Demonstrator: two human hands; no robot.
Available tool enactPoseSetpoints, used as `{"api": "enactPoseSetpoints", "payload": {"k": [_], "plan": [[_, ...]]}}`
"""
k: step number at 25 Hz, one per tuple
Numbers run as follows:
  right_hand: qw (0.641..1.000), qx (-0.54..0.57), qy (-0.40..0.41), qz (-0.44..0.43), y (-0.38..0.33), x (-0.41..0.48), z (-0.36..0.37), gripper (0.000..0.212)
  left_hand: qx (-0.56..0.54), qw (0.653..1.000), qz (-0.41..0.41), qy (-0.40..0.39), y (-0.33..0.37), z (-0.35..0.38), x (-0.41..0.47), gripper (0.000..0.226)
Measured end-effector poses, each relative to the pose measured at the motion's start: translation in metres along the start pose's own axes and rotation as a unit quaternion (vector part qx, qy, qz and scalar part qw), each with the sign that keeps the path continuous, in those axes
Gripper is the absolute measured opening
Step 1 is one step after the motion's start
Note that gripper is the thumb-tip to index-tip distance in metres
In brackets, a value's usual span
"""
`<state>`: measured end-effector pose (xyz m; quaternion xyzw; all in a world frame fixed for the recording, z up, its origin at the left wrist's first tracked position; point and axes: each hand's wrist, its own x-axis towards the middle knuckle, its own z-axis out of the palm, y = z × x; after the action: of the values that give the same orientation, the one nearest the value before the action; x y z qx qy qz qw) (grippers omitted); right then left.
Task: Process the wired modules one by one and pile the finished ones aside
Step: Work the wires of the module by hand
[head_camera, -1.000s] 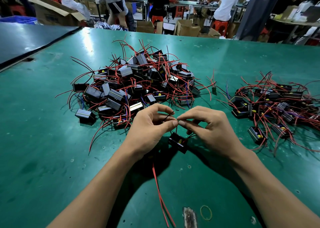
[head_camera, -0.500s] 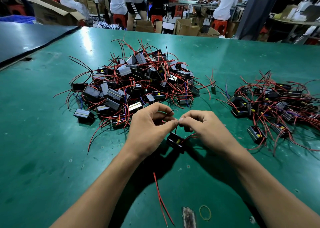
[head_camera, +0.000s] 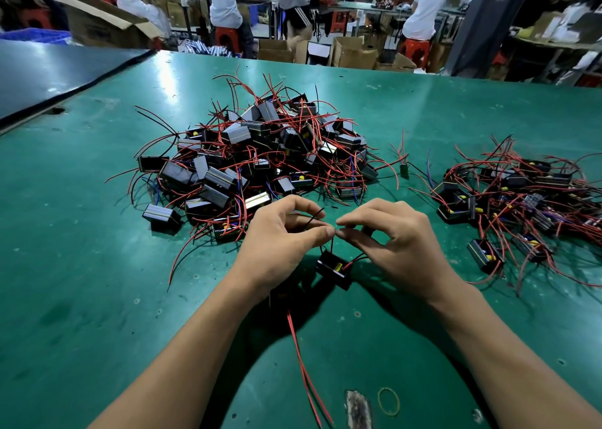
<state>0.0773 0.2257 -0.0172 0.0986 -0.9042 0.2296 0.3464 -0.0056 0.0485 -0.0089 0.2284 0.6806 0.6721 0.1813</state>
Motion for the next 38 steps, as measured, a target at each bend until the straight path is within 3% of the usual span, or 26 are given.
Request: {"api": "enactPoseSetpoints", "payload": {"k": [4,9,14,15,17,21,26,30,35,38], "plan": [[1.0,0.004,-0.013,0.01,0.0,0.002,-0.002,0.011,-0.008,1.0,0.002,-0.011,0.0,-0.002,0.0,0.021],[0.984,0.111,-0.057,0.13,-0.011,0.005,-0.006,0.008,0.043,0.998,0.054,-0.006,-0.001,-0.003,-0.001,0.022],[0.906,0.249,-0.102,0.326,-0.014,0.011,-0.001,0.022,0.094,0.991,0.098,0.012,-0.002,0.005,-0.004,0.023],[0.905,0.251,-0.105,0.328,-0.014,0.011,-0.001,0.021,0.094,0.991,0.098,0.016,-0.002,0.005,-0.004,0.022],[0.935,0.202,-0.088,0.278,-0.014,0.007,-0.002,0.01,0.083,0.993,0.084,0.023,-0.003,0.003,-0.002,0.02],[0.992,0.078,-0.029,0.098,-0.012,0.004,-0.002,0.011,0.039,0.999,0.033,0.009,-0.002,-0.004,-0.001,0.019],[0.998,-0.061,-0.027,-0.01,-0.005,0.002,-0.002,0.01,0.004,1.0,0.009,0.005,-0.002,-0.001,0.0,0.019],[0.998,-0.045,-0.046,0.027,-0.007,0.003,-0.003,0.01,-0.005,1.0,0.01,-0.004,-0.003,-0.002,0.001,0.019],[0.961,0.149,-0.121,0.199,-0.012,0.004,-0.001,0.011,0.035,0.999,0.031,-0.013,-0.005,-0.002,0.0,0.021],[0.949,0.179,-0.14,0.219,-0.012,0.006,-0.003,0.011,0.022,0.999,0.022,-0.022,-0.002,-0.006,0.001,0.021]]}}
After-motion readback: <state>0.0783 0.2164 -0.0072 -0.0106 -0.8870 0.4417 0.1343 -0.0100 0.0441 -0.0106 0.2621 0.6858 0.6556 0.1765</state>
